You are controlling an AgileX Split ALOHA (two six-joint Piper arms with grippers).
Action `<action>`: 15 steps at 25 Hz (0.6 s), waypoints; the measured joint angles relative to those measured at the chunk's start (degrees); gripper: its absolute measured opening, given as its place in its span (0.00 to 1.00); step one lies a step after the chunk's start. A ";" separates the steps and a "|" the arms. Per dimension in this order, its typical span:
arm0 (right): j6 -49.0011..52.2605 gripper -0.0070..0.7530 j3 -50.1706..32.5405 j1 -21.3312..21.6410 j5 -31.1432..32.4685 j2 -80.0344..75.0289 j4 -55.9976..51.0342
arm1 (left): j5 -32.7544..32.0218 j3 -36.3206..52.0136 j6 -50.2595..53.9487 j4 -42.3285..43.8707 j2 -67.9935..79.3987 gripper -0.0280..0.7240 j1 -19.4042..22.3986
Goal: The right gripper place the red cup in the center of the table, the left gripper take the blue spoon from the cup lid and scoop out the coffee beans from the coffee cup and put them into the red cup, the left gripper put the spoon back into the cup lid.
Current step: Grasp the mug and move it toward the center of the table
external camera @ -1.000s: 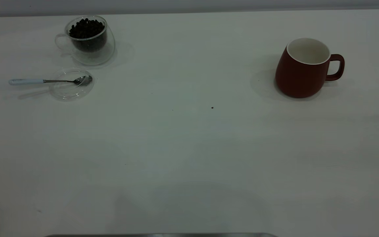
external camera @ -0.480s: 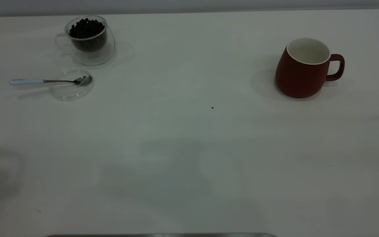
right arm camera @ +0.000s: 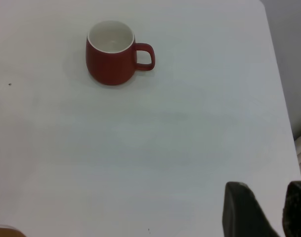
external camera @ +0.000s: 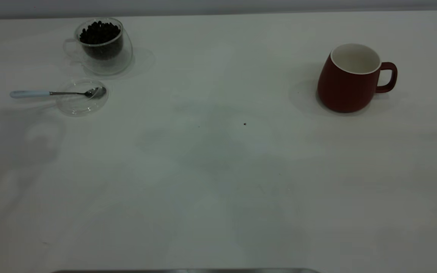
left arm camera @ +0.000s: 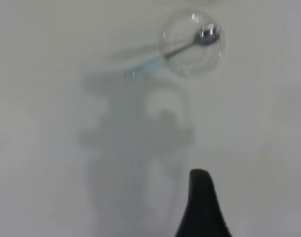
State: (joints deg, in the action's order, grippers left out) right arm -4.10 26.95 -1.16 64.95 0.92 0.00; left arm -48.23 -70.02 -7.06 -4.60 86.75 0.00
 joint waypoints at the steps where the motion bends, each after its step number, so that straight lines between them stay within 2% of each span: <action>1: 0.00 0.32 0.00 0.00 0.00 0.00 0.00 | 0.05 -0.20 0.00 0.00 -0.01 0.83 0.00; 5: 0.00 0.32 0.00 0.00 0.00 0.00 0.00 | -5.87 -0.20 -0.13 0.00 -2.26 0.83 0.00; 10: 0.00 0.32 0.00 0.00 0.00 0.00 0.00 | -18.35 -0.20 -0.13 -0.05 -12.47 0.83 0.00; 15: 0.00 0.32 0.00 0.00 0.00 0.00 0.00 | -18.47 0.86 -0.13 0.51 -29.96 0.83 0.00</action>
State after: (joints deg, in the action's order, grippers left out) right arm -4.10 26.95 -1.16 64.95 0.92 0.00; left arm -66.70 -69.16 -7.19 -4.09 56.80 0.00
